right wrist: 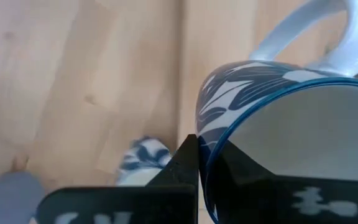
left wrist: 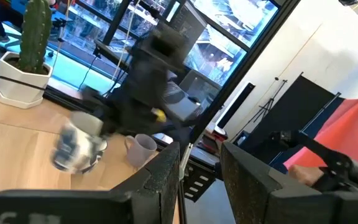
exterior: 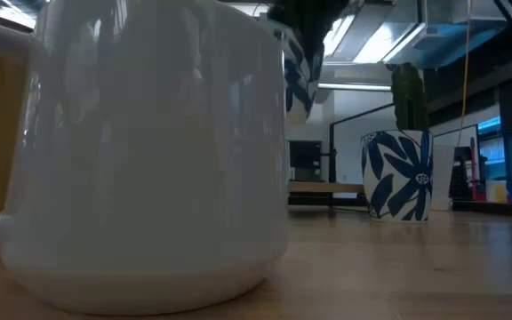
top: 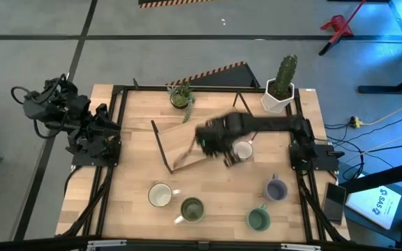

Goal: Place coffee mugs
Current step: Put the bottom blue patterned mug on the shelf

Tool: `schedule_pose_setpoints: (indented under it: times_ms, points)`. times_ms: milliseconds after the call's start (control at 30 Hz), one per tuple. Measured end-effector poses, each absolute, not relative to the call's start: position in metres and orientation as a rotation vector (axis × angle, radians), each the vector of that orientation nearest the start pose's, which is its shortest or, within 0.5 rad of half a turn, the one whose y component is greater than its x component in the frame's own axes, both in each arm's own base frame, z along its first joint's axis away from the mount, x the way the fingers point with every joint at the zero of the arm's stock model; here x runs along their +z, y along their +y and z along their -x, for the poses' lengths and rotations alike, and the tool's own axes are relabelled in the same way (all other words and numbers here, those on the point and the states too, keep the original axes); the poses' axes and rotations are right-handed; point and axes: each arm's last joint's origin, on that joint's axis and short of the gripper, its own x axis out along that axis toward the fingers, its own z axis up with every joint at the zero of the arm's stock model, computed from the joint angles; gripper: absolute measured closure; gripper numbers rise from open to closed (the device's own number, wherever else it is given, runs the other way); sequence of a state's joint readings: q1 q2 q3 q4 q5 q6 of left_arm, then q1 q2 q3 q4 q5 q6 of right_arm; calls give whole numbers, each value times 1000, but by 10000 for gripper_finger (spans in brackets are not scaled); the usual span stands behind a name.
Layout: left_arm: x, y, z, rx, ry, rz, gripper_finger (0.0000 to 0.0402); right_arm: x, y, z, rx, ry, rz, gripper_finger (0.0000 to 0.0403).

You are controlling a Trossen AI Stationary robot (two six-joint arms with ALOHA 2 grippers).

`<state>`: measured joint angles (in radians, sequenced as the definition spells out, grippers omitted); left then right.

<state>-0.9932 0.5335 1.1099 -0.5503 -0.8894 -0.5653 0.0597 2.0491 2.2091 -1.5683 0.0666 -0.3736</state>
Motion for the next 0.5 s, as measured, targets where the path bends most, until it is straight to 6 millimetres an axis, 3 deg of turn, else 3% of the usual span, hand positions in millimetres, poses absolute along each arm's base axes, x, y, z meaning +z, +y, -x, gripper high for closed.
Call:
schedule_pose_setpoints:
  times_ms: [133,267,367,500]
  points:
    - [424,-31,-47,-106,14,586,289,331,-37,-386,130,1463,271,401]
    - [424,-31,-47,-103,14,586,289,318,-81,-380,-46,1519,166,401]
    - [424,-30,-47,-84,8,586,289,307,-100,-375,-140,1547,32,401]
    - [424,-29,-47,-51,-1,585,289,284,-106,-374,-139,1593,-8,401]
